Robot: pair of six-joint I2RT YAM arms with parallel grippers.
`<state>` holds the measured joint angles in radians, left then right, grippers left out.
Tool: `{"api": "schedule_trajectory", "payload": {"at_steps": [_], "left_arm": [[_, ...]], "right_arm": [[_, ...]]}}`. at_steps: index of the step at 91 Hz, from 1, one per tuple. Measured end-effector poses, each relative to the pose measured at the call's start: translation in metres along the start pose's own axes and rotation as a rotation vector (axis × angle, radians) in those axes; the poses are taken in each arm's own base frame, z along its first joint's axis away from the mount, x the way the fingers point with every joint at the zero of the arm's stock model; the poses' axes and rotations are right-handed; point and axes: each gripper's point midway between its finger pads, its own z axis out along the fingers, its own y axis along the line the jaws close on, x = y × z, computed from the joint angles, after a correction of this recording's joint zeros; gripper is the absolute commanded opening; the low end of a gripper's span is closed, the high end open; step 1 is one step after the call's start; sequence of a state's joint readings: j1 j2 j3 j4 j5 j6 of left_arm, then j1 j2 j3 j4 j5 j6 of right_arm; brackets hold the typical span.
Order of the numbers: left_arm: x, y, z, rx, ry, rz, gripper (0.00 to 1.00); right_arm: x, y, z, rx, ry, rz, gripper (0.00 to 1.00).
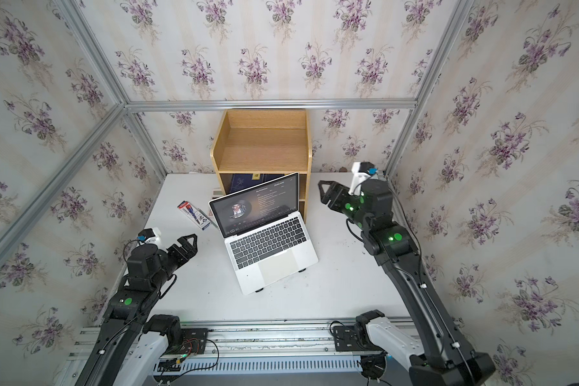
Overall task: Close the laptop lid and set it aside
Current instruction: Close the lid of the laptop.
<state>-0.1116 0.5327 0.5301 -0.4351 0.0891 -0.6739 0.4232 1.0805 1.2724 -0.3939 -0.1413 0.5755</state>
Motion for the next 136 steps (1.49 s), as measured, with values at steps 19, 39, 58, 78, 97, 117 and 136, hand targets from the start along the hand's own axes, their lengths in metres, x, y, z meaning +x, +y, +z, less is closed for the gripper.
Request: {"api": "schedule_trajectory", "payload": {"at_steps": [19,39,58,78,97,117,136], "left_arm": [[0.026,-0.006,-0.001,0.036,0.149,-0.032,0.95],[0.043,-0.010,-0.007,0.106,0.192,-0.070,0.94],[0.048,-0.009,-0.010,0.127,0.187,-0.087,0.93],[0.051,-0.007,-0.008,0.120,0.201,-0.102,0.92],[0.052,-0.006,-0.010,0.113,0.209,-0.111,0.92],[0.049,-0.007,-0.014,0.105,0.200,-0.110,0.92],[0.048,-0.004,-0.020,0.088,0.191,-0.107,0.92]], "right_arm": [[0.024,0.103,0.042,-0.162,0.140,-0.165,0.23],[0.046,0.149,0.078,-0.188,0.215,-0.265,0.05],[0.050,0.149,0.111,-0.122,0.228,-0.317,0.01],[0.069,0.140,0.143,-0.045,0.281,-0.387,0.00],[0.083,0.127,0.157,0.037,0.317,-0.439,0.00],[0.087,0.117,0.154,0.108,0.322,-0.502,0.02],[0.087,0.107,0.150,0.170,0.321,-0.557,0.02]]}}
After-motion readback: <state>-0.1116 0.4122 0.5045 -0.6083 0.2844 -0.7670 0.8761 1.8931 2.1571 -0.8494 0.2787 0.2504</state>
